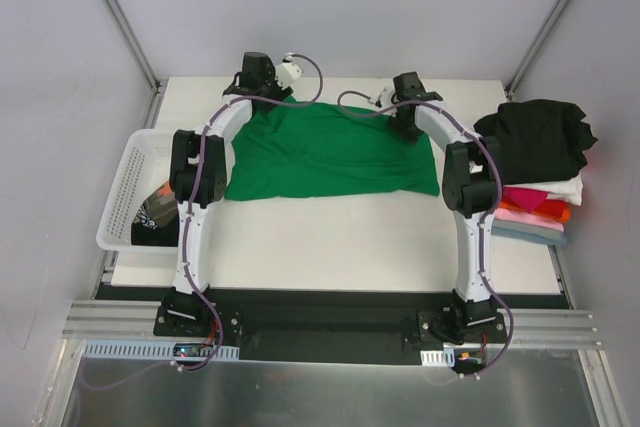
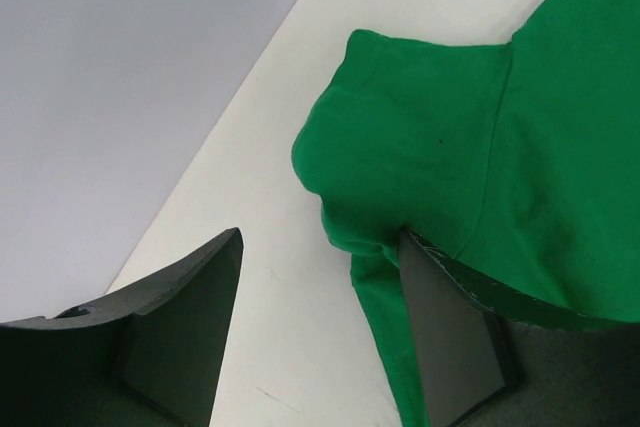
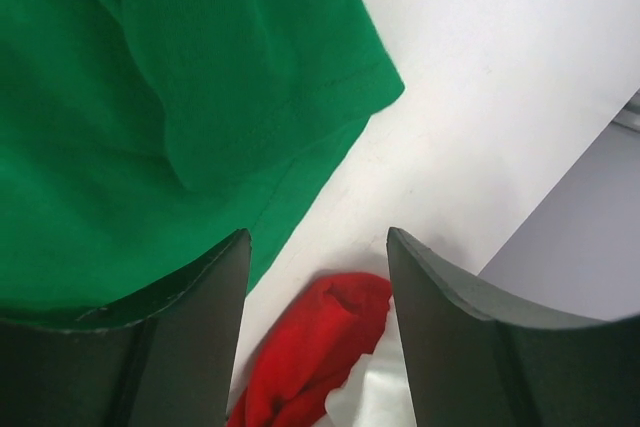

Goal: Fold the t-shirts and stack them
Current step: Grap the side of the flattened tshirt furthest away from the robot with both arms

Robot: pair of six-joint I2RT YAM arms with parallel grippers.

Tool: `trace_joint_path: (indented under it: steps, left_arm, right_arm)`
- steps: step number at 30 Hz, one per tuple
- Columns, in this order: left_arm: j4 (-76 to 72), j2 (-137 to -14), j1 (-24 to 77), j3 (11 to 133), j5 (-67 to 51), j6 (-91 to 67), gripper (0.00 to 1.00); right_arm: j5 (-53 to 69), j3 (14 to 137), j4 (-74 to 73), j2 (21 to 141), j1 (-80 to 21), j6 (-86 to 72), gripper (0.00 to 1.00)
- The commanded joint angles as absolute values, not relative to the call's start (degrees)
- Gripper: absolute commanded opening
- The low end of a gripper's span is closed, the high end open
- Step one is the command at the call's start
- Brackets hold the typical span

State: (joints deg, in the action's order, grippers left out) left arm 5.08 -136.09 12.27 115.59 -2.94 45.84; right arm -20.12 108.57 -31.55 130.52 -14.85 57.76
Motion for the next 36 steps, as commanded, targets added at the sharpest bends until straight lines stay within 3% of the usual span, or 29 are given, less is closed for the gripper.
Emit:
trace_joint_path:
  steps: [1, 10, 29, 36]
  left_arm:
    - [3.9, -135.9, 12.0, 118.6, -3.5, 45.1, 0.63]
    - [3.8, -135.9, 11.9, 118.3, -1.5, 45.4, 0.64]
    - [1.7, -134.9, 11.5, 114.3, -1.6, 47.7, 0.65]
    - [1.5, -132.2, 11.6, 107.5, -2.3, 46.7, 0.65]
  right_arm:
    - [-18.1, 113.7, -31.5, 131.5, -15.8, 58.0, 0.61]
    - [-16.4, 118.4, -32.6, 133.9, -17.3, 57.4, 0.66]
    - [-13.1, 113.3, -31.4, 133.9, -17.0, 55.2, 0.67]
    - [-13.3, 108.8, -30.7, 132.3, -17.0, 54.9, 0.66]
